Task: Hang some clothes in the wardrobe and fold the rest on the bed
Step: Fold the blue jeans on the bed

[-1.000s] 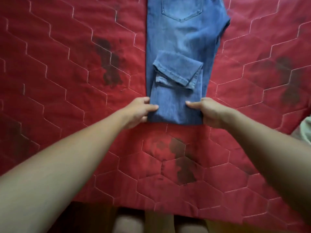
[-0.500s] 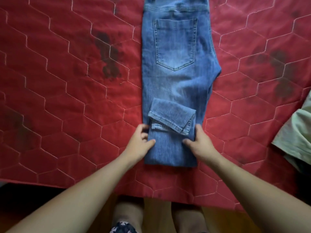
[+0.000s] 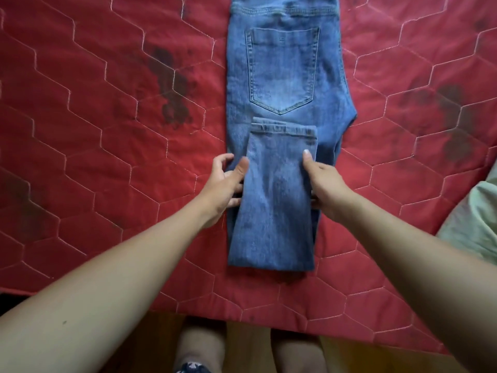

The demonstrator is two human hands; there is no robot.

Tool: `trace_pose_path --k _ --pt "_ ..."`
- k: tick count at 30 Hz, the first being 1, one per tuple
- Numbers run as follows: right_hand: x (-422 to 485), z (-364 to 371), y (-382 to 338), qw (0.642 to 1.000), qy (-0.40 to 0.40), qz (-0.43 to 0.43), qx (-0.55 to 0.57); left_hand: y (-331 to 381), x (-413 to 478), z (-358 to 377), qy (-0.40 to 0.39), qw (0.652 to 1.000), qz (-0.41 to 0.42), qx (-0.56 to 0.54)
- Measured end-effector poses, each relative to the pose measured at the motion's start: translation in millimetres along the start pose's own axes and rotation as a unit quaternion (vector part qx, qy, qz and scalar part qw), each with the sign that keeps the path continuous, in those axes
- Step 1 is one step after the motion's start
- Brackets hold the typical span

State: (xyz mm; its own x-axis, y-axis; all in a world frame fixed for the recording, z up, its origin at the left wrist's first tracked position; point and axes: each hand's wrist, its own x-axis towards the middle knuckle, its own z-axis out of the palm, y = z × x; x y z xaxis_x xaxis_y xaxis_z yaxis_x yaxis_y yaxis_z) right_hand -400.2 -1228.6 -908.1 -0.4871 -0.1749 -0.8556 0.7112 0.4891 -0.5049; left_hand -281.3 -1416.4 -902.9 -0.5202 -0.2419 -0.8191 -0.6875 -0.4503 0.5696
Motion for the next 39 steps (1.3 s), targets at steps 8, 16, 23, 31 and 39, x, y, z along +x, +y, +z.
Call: trace_pose_path --k 8,16,23,31,39 --pt "-13.8 7.4 -0.3 0.996 -0.053 -0.039 0.052 -2.5 -11.2 8.0 -0.039 0.995 0.025 0.091" --pt "-12.0 -8.9 -151.6 0.964 -0.109 -0.225 0.095 129.5 1.9 1.9 0.000 0.976 0.209 0.058" --pt "28.9 -19.4 -77.4 0.992 -0.117 0.042 -0.010 92.0 42.1 -25.6 -0.013 0.992 -0.084 0.090" --pt "-18.9 -22.3 66.0 0.996 -0.055 0.069 -0.024 -46.1 -28.9 -24.5 -0.014 0.987 -0.127 0.095" --pt "-42.0 -15.5 39.5 0.889 0.186 -0.247 -0.336 -32.4 -36.7 -5.9 0.188 0.903 0.146 0.359"
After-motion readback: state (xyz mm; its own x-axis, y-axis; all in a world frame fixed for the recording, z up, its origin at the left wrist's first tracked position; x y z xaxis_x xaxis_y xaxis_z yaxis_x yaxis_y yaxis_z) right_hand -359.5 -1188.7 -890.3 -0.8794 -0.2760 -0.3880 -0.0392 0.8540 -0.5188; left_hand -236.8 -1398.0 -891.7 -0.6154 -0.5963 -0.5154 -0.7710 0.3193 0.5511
